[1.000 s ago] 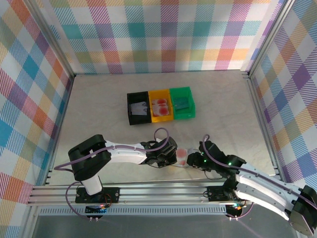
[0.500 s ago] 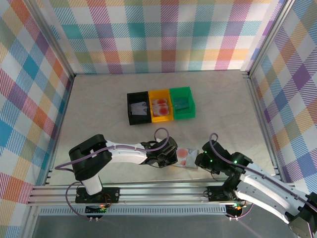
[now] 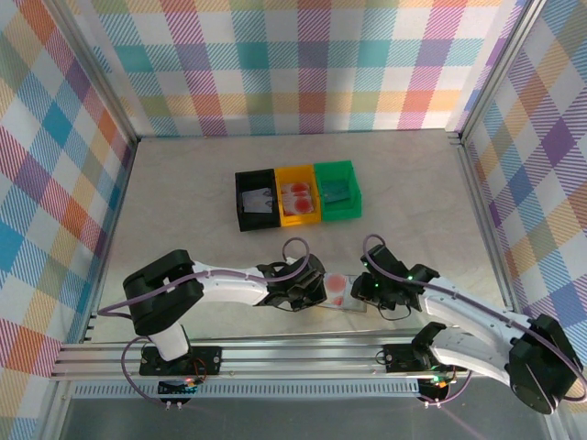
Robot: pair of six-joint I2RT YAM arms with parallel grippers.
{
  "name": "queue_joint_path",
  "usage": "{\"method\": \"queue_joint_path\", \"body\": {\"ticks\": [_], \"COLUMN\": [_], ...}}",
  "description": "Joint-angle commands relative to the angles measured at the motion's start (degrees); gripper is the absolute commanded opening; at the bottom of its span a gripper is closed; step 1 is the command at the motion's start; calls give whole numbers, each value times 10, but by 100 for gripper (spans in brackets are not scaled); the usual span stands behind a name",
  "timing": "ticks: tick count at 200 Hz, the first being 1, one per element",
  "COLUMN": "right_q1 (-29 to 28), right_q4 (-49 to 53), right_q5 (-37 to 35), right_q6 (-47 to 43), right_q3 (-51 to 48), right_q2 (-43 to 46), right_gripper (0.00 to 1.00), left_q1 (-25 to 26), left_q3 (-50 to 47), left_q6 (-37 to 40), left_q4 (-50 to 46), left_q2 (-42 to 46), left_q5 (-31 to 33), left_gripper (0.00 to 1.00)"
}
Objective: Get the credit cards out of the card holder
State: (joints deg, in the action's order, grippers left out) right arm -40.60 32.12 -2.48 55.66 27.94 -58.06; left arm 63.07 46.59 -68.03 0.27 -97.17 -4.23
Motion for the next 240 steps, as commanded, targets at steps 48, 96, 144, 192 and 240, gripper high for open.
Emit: {"method": "queue_joint_path", "body": {"ticks": [48, 96, 144, 192, 240], "right_q1": [39, 46, 47, 38, 24], "right_q4": [-66, -69, -65, -108, -28], "right_q5": [25, 26, 55, 132, 39], "right_q6": [-29, -50, -76, -95, -53], "right_q3": [-15, 13, 37, 59, 69], "right_q2": [-39, -95, -46, -69, -25], "right_gripper": [32, 28, 28, 29, 25], "left_q1": [-9, -10, -10, -10, -10], "left_q3": [-64, -78, -80, -81, -78], "left_q6": [-10, -18, -21, -25, -19], "left_q4": [-124, -121, -108, -84, -98], "left_q2": [-5, 3, -2, -14, -6], "left_q5": [32, 34, 28, 16, 25], "left_gripper": [0, 0, 0, 0, 0]}}
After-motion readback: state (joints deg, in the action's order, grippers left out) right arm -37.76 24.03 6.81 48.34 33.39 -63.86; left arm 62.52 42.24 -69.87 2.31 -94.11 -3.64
